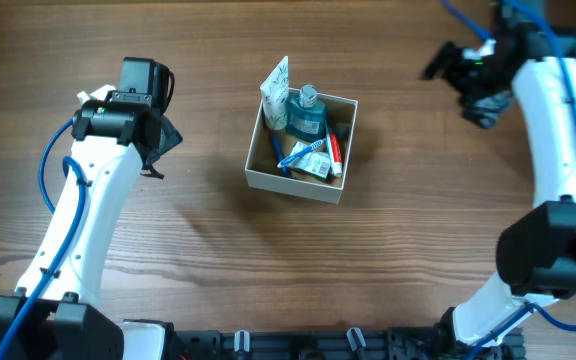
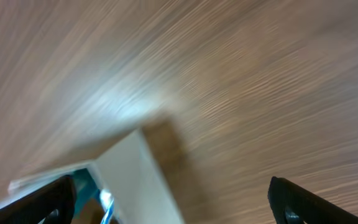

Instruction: Pack container

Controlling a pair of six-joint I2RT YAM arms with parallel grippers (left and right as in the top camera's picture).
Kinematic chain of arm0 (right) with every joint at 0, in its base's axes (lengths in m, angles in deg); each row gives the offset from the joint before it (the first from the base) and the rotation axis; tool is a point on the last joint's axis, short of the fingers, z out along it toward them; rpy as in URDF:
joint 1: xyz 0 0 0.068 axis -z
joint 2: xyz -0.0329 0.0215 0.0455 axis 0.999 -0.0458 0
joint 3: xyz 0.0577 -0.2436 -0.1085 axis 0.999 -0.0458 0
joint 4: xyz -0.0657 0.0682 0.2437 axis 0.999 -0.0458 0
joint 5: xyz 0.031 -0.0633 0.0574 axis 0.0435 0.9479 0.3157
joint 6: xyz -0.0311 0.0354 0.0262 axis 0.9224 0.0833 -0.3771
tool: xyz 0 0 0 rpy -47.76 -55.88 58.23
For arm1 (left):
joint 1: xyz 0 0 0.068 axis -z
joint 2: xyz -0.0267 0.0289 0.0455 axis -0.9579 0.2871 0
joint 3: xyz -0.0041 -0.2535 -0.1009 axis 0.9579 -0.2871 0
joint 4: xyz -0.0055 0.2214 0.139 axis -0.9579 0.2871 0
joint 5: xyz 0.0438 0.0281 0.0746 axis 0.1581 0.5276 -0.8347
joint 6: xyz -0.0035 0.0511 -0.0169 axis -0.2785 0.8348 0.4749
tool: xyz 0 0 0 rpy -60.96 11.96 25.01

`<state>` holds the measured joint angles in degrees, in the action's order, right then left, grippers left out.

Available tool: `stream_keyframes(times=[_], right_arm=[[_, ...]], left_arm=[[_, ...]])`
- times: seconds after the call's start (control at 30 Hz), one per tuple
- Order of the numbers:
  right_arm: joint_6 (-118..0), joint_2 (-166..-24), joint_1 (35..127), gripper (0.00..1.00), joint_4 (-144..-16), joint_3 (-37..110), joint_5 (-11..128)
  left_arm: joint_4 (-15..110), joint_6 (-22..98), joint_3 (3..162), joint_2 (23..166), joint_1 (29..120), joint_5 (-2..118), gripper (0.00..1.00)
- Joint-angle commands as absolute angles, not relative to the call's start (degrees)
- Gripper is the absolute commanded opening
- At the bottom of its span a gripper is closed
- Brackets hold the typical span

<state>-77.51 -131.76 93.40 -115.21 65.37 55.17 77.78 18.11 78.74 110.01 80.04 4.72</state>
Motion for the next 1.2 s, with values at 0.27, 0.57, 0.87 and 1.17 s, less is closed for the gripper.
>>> stream_keyframes(times=[0.27,0.57,0.87,1.17], right_arm=[[-74.9,-131.7,101.8,1.0,-108.8,64.9,82.6],[-75.1,-132.0,101.7,1.0,-101.3,64.9,87.7],[-75.1,-132.1,101.7,1.0,-98.5,64.9,87.6],[-75.1,-132.1,101.7,1.0,-98.5,64.9,87.6]], left_arm=[[77.8,17.1,78.4,110.2,79.8,3.8,1.0],[77.8,17.1,78.4,110.2,79.8,3.8,1.0],[77.8,17.1,78.4,110.2,79.8,3.8,1.0],[77.8,17.1,78.4,110.2,79.8,3.8,1.0]])
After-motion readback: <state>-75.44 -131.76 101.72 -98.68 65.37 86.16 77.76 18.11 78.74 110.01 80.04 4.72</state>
